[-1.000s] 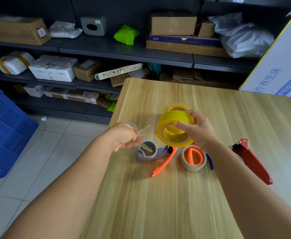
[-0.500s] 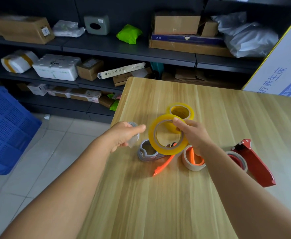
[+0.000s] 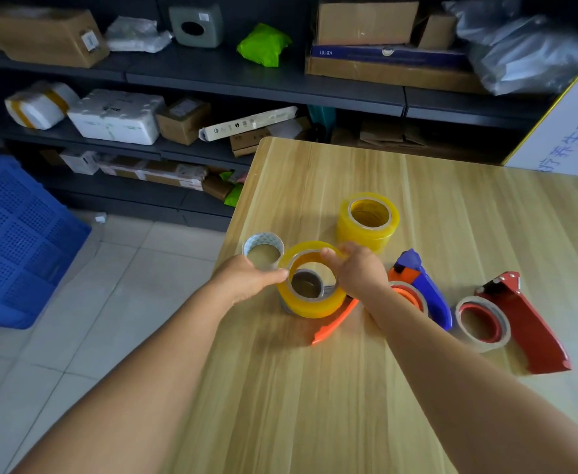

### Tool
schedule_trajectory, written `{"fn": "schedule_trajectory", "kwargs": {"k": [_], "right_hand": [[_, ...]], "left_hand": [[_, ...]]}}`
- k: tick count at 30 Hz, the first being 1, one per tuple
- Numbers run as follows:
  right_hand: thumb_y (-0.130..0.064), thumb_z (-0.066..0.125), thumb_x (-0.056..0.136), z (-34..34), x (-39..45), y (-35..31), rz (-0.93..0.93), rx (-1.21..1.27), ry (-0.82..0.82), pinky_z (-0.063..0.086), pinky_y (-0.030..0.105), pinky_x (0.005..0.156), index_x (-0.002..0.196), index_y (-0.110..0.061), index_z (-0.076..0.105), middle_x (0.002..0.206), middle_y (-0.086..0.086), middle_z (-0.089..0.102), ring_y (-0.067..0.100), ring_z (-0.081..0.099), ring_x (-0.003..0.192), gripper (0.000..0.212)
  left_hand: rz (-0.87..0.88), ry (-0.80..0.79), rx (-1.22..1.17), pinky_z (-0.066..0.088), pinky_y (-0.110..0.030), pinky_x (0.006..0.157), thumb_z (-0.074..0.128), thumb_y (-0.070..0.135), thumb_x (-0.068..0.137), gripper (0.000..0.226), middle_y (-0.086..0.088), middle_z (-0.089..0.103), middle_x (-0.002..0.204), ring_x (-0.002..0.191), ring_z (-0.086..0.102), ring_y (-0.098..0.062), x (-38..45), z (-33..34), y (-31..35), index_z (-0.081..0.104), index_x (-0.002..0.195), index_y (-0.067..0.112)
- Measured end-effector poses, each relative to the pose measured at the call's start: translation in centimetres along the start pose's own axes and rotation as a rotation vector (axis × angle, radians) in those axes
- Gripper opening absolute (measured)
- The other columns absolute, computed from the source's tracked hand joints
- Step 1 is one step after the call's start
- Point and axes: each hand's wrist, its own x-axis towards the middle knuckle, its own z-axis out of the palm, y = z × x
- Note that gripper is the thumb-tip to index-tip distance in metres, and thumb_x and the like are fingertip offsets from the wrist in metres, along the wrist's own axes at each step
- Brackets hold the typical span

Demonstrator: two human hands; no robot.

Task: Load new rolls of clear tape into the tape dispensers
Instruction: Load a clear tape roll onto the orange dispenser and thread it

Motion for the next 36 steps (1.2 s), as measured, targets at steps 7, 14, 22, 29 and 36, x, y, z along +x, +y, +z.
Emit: {"fn": "schedule_trajectory", "kwargs": {"k": [7,14,22,29,36], "right_hand": [[-0.059,0.038,0.095,1.5,1.0,0.1,0.013,-0.193,-0.005,0.046,0.032,0.072,0.131,-0.018,0.052,0.111,0.007,0.065,0.026,0.061,0.101,0.056],[-0.057,0.035,0.096,1.6,1.7,-0.2,-0.053,-0.338,-0.084,0.042,0.033,0.07,0.117,-0.015,0.056,0.094,0.005,0.059,0.024,0.057,0.087,0.051],[-0.053,0.032,0.098,1.9,1.2,-0.8,-0.113,-0.423,-0.124,0.043,0.036,0.073,0.112,-0.012,0.055,0.103,0.011,0.064,0.031,0.06,0.097,0.049],[-0.05,0.03,0.1,2.1,1.2,-1.0,-0.146,-0.481,-0.149,0.039,0.034,0.071,0.114,-0.01,0.052,0.107,0.013,0.063,0.032,0.06,0.101,0.047],[-0.047,0.031,0.101,2.9,1.4,-0.4,-0.11,-0.476,-0.167,0.042,0.036,0.07,0.11,-0.012,0.052,0.103,0.013,0.063,0.032,0.06,0.096,0.042]], "left_hand": [[-0.018,-0.003,-0.022,0.041,-0.027,0.062,0.069,0.058,0.074,0.039,-0.004,0.057,0.082,0.075,0.059,-0.018,1.5,0.3,0.0,0.06,0.083,0.022],[-0.051,-0.158,-0.05,0.044,-0.03,0.067,0.062,0.035,0.08,0.017,-0.004,0.05,0.086,0.073,0.047,-0.02,3.2,0.9,0.3,0.057,0.085,0.019],[-0.12,-0.257,-0.087,0.044,-0.028,0.063,0.062,0.046,0.076,0.032,-0.007,0.062,0.091,0.081,0.056,-0.021,4.2,0.8,-0.9,0.065,0.091,0.018],[-0.082,-0.267,-0.037,0.047,-0.029,0.069,0.055,0.042,0.089,0.028,-0.003,0.051,0.083,0.077,0.048,-0.018,4.8,1.0,-0.9,0.062,0.096,0.016],[-0.074,-0.327,-0.031,0.049,-0.028,0.072,0.055,0.047,0.091,0.041,-0.008,0.056,0.105,0.089,0.051,-0.018,5.2,1.5,-1.3,0.06,0.109,0.011]]}}
